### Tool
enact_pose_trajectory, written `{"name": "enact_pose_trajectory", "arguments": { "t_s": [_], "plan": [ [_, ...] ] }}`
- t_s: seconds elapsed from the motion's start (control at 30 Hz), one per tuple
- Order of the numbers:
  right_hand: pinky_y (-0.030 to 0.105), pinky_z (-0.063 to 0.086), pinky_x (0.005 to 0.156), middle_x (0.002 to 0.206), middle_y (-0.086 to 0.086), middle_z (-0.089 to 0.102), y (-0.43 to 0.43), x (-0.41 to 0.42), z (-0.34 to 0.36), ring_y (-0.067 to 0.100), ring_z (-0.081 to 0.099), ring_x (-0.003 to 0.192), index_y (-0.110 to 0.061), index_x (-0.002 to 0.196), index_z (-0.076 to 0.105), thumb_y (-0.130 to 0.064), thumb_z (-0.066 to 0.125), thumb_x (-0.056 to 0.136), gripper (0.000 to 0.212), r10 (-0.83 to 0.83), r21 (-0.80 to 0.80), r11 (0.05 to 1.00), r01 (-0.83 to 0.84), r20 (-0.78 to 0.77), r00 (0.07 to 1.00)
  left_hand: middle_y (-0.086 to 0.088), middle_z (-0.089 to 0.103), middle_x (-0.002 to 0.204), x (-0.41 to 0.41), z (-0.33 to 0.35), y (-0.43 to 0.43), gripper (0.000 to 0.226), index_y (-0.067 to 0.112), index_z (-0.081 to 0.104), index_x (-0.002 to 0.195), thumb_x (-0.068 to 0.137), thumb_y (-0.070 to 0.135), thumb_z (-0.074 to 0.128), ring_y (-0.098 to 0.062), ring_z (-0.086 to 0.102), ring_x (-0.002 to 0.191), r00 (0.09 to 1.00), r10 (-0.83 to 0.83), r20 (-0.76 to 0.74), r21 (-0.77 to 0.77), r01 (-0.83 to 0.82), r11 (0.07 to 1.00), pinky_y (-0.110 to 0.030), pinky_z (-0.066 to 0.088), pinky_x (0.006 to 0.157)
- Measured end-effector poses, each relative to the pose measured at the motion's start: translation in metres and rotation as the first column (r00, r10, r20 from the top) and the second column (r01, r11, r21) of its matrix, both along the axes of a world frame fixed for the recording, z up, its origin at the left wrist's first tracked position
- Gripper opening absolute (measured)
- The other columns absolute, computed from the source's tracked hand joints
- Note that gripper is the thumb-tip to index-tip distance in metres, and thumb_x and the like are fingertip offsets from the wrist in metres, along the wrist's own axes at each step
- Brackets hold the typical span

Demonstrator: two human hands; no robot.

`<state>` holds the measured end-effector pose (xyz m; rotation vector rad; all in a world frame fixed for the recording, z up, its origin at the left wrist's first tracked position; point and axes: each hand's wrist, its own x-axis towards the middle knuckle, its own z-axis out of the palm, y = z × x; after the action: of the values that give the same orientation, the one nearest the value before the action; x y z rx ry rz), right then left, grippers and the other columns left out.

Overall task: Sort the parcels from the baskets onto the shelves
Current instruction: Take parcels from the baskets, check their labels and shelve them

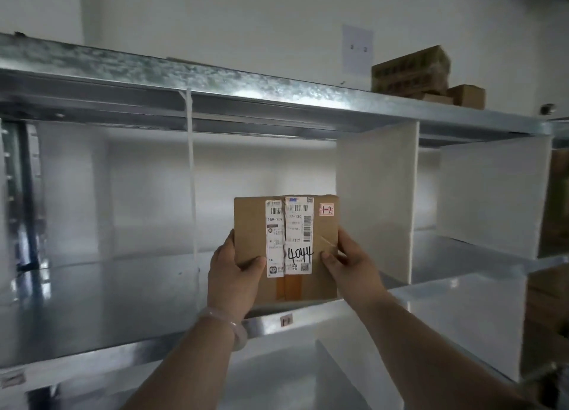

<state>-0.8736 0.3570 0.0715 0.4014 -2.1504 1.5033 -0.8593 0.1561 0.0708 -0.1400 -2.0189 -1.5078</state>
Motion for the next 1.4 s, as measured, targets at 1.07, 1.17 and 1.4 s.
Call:
{"name": "enact_pose_trajectory", "arguments": {
  "t_s": [1.07, 1.17, 1.4],
  "plan": [
    [0.035, 0.039, 0.108, 0.150, -0.009, 0.042, -0.047, -0.092, -0.010, 0.016, 0.044, 0.135, -0.040, 0.154, 0.002, -0.042, 0.064, 0.090, 0.088, 0.321, -0.024, 0.945, -0.325, 0.244, 0.915, 0.012, 0.062, 0.119, -0.059, -0.010, -0.020, 0.088, 0.034, 0.020, 0.153, 0.083, 0.017, 0.070, -0.015, 0.060, 0.104, 0.936, 0.272, 0.225, 0.083, -0.296, 0.951, -0.027, 0.049, 0.083],
    [0.039, 0.034, 0.111, 0.156, -0.005, 0.032, -0.042, -0.080, -0.007, 0.020, 0.036, 0.141, -0.036, 0.155, 0.001, -0.041, 0.065, 0.089, 0.091, 0.316, -0.042, 0.948, -0.315, 0.234, 0.919, 0.011, 0.052, 0.125, -0.045, -0.006, -0.009, 0.102, 0.033, -0.003, 0.155, 0.086, 0.019, 0.071, -0.018, 0.054, 0.114, 0.928, 0.285, 0.238, 0.078, -0.311, 0.947, -0.028, 0.045, 0.088],
    [0.041, 0.035, 0.111, 0.157, -0.002, 0.029, -0.026, -0.045, -0.011, 0.024, 0.036, 0.140, -0.033, 0.153, 0.015, -0.044, 0.064, 0.088, 0.083, 0.237, -0.001, 0.970, -0.242, 0.207, 0.949, 0.021, 0.054, 0.119, -0.003, -0.014, 0.017, 0.065, 0.036, 0.040, 0.140, 0.086, 0.022, 0.073, -0.004, 0.055, 0.111, 0.936, 0.348, 0.053, 0.006, -0.349, 0.937, -0.025, 0.050, 0.096]
  ]
}}
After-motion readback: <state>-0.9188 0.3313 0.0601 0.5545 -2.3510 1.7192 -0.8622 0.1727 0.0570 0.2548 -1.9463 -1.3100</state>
